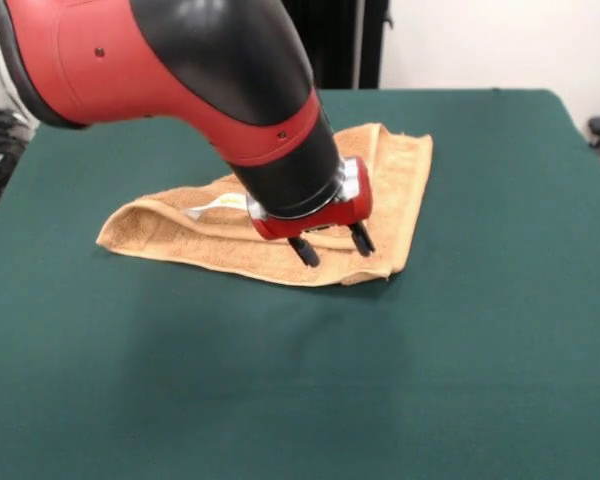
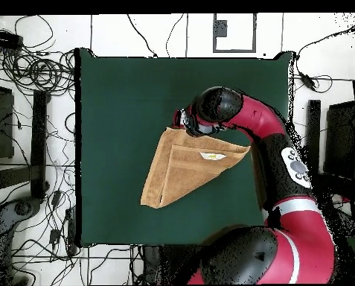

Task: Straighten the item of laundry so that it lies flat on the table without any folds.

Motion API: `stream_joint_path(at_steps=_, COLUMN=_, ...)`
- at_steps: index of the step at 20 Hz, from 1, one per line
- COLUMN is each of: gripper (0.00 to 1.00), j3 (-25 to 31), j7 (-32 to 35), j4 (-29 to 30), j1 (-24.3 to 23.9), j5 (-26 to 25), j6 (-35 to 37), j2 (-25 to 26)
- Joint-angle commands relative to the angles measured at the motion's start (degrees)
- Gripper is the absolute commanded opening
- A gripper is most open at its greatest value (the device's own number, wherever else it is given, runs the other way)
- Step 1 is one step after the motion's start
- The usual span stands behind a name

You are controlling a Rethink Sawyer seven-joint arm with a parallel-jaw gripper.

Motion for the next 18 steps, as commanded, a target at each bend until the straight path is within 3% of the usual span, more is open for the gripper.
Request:
stream_joint_path(at_steps=1, gripper=1.00, j3=-0.14, j7=6.45, j4=7.31, j1=0.57, j5=3.53, j6=7.91, j2=3.01)
stream_joint_path(at_steps=18, gripper=1.00, j3=-0.16, j7=4.81, j4=6.00, j1=0.68, j5=4.18, j6=7.18, j2=5.65)
